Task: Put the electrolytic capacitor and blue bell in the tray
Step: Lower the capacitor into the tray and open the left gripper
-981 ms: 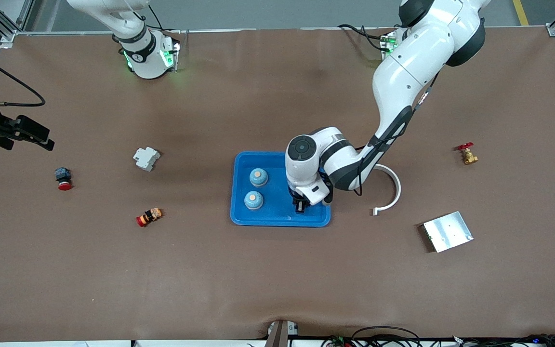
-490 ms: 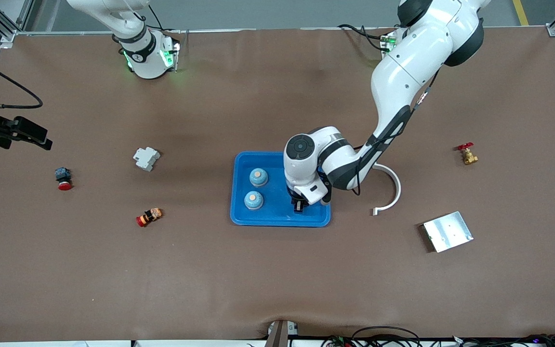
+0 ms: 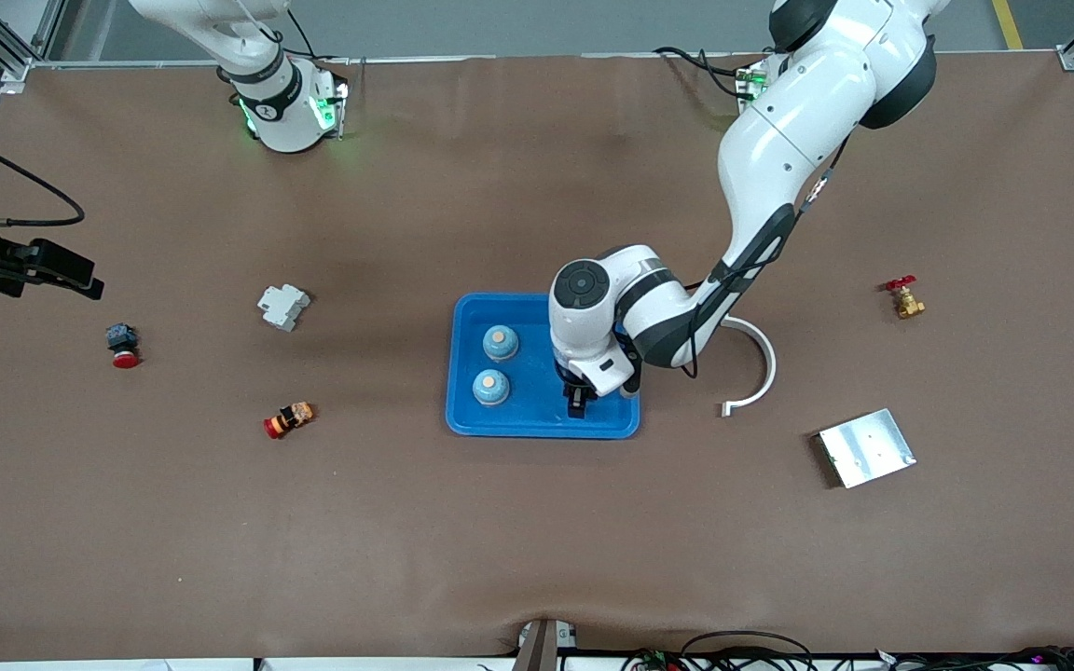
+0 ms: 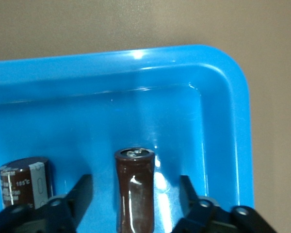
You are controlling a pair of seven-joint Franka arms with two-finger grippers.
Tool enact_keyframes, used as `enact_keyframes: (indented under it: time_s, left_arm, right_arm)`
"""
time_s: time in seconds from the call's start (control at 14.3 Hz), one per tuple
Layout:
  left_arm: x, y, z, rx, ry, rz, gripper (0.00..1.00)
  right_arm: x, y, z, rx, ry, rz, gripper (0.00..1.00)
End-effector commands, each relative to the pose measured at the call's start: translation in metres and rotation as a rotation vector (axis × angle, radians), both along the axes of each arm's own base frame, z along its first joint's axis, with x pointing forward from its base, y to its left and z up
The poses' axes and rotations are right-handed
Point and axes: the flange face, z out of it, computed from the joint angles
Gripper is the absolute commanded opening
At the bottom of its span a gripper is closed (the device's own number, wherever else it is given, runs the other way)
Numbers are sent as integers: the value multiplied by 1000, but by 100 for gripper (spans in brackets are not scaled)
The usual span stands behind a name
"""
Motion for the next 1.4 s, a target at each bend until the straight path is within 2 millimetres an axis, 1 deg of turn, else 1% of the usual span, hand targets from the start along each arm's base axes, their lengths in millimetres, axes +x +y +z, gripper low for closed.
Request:
enact_keyframes:
  time_s: [0.0, 0.07, 0.21, 0.35, 0.42, 0.56, 0.7, 0.77, 0.91, 0.98, 1.05, 1.12, 1.19, 1.26, 1.33]
  left_arm:
    - [11, 0, 21, -19, -8, 20, 100]
    - [14, 4, 30, -7, -2, 24, 100]
    - [15, 11, 41, 25, 28, 10, 100]
    - [25, 22, 69, 9, 47, -20, 100]
    - [31, 33, 80, 15, 67, -45, 100]
    - [35, 46, 100, 37, 103, -145, 100]
    - [41, 66, 120, 80, 133, -283, 100]
    - [42, 74, 132, 102, 146, -365, 100]
    - [49, 98, 157, 112, 170, -500, 100]
    - [53, 108, 173, 109, 169, -563, 100]
    - [60, 126, 186, 110, 174, -617, 100]
    - [64, 137, 196, 92, 176, -671, 100]
    - [69, 154, 209, 76, 177, -730, 100]
    - [73, 169, 216, 68, 188, -784, 100]
    - [74, 181, 235, 72, 180, -833, 100]
  right_arm:
    - [-4, -1, 5, -9, 2, -7, 100]
    - [-3, 2, 5, -11, 2, -2, 100]
    - [-2, 4, 3, -13, 4, -5, 100]
    - [-2, 10, 4, -15, 4, 1, 100]
    - [-2, 11, 4, -15, 4, 2, 100]
    - [-3, 12, 3, -15, 11, 4, 100]
    - [-3, 10, 3, -15, 13, 3, 100]
    - [-4, 9, 4, -15, 14, 1, 100]
    - [-4, 10, 4, -15, 14, 3, 100]
    - [-4, 11, 5, -15, 11, 4, 100]
    - [-4, 9, 4, -15, 13, 0, 100]
    - [-4, 10, 3, -13, 16, 0, 100]
    - [-4, 9, 4, -14, 14, 1, 100]
    - [-3, 8, 4, -11, 14, 7, 100]
    - [-3, 5, 4, -7, 13, -2, 100]
